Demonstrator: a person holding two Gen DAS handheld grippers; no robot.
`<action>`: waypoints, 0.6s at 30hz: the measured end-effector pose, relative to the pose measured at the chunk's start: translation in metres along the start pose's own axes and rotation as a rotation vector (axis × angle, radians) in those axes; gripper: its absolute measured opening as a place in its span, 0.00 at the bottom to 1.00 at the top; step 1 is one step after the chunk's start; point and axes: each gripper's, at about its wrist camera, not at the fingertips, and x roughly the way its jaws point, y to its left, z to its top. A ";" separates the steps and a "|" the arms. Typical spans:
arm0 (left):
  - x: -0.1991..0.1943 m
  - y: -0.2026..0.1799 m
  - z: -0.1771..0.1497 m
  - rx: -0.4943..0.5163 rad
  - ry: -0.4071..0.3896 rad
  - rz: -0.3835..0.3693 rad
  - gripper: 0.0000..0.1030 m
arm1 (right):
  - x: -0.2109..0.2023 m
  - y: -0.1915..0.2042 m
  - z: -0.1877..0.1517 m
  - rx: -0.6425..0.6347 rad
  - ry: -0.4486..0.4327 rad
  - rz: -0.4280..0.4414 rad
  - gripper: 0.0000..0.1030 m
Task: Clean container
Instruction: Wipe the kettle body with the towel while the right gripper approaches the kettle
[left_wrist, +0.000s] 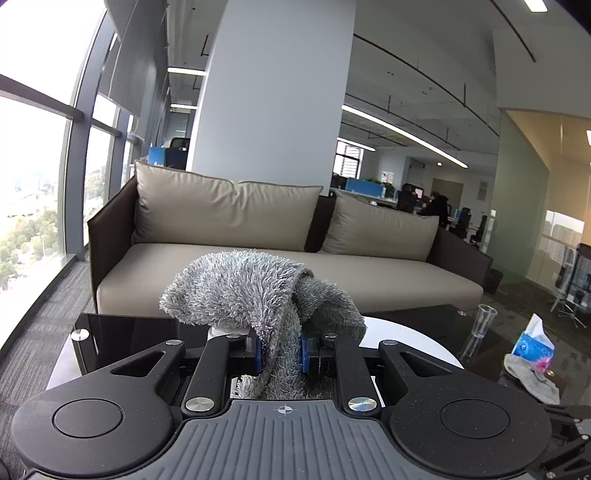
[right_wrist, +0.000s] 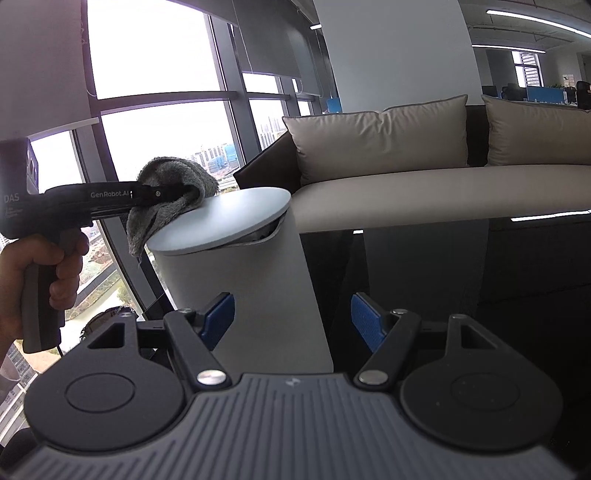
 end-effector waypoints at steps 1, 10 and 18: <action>-0.001 0.003 -0.001 -0.008 -0.004 0.007 0.16 | 0.001 0.003 -0.002 0.006 -0.005 -0.001 0.74; -0.014 0.034 -0.014 -0.110 -0.036 0.039 0.15 | 0.021 0.041 -0.032 -0.008 -0.027 -0.034 0.83; -0.024 0.060 -0.031 -0.206 -0.051 0.057 0.15 | 0.053 0.060 -0.049 0.003 -0.002 -0.069 0.83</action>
